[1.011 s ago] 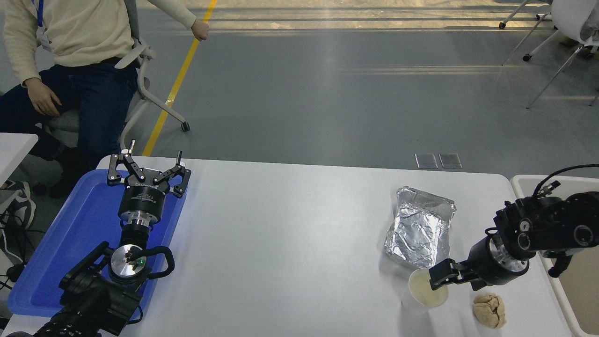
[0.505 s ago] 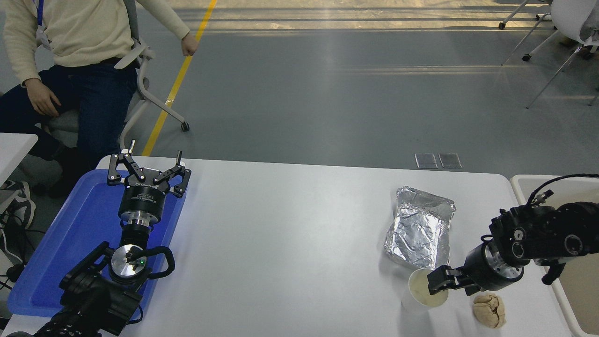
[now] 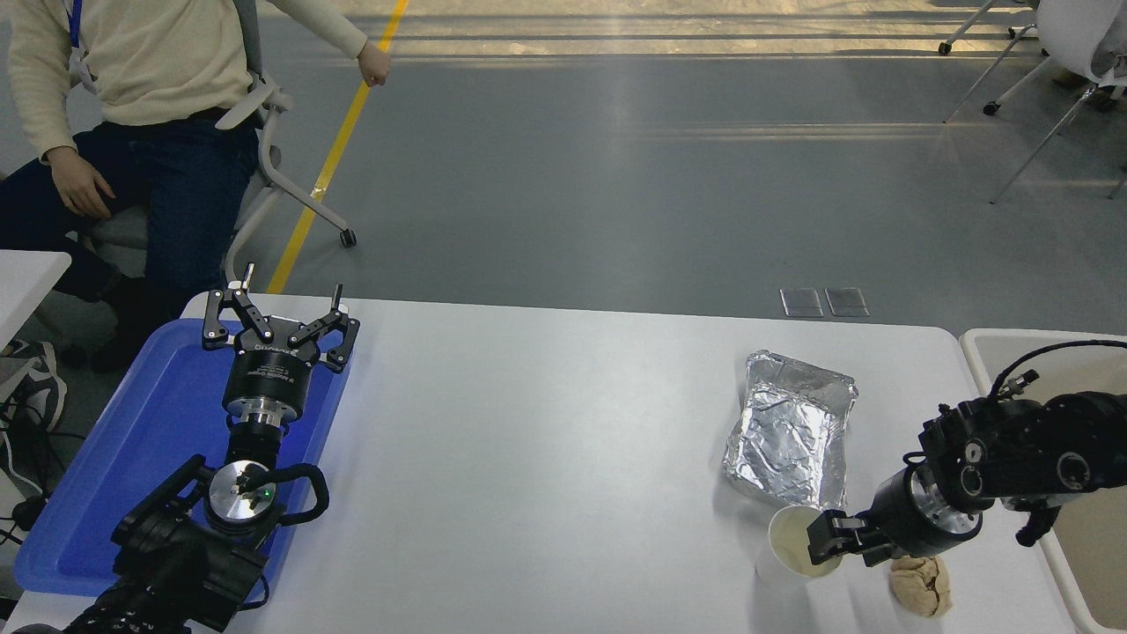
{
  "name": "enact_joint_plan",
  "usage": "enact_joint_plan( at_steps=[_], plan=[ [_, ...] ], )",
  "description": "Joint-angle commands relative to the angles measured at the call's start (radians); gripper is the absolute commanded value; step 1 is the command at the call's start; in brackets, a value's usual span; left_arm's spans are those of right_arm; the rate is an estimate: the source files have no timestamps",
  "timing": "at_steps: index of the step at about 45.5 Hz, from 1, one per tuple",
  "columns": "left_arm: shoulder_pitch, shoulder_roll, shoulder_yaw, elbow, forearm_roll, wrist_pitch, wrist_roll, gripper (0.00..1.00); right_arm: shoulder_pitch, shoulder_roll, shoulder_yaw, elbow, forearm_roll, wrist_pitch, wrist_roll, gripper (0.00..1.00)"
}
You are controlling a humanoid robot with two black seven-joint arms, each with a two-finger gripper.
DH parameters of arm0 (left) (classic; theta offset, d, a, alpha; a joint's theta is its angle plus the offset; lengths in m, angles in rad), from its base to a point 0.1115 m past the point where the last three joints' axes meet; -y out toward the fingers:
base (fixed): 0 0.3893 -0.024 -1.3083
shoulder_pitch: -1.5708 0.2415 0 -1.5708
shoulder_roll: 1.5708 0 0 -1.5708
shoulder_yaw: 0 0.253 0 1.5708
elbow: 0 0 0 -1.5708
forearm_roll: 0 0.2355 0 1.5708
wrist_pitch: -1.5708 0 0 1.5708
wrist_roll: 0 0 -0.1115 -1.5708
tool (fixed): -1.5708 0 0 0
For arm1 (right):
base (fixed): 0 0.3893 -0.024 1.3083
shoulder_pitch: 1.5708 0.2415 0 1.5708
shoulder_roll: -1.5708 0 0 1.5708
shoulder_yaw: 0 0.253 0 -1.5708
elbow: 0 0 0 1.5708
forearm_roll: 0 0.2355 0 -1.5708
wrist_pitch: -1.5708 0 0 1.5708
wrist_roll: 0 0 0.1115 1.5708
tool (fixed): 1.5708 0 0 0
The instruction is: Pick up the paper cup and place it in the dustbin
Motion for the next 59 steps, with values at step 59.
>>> enact_joint_plan(
  at_steps=[59],
  plan=[
    [0.0, 0.002, 0.0, 0.0, 0.0, 0.0, 0.003, 1.0, 0.696, -0.06, -0.353, 0.352, 0.087, 0.054, 0.0, 0.0]
  ],
)
